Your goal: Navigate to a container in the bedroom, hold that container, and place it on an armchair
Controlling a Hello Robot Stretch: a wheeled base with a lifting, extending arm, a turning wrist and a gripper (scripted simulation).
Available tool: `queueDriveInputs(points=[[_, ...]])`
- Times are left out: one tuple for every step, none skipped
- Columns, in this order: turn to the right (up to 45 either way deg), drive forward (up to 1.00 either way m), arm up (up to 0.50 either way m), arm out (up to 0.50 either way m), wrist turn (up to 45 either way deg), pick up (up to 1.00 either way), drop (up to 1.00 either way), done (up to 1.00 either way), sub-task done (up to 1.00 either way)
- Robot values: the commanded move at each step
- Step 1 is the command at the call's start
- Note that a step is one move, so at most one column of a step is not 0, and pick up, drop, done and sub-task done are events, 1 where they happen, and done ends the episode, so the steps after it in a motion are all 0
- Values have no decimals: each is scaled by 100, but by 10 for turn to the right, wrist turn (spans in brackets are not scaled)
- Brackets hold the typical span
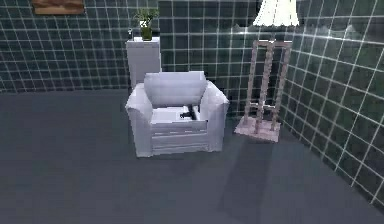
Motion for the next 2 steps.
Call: queueDriveInputs(points=[[0,100,0,0,0,0,0,0,0],[-60,0,0,0,0,0,0,0,0]])
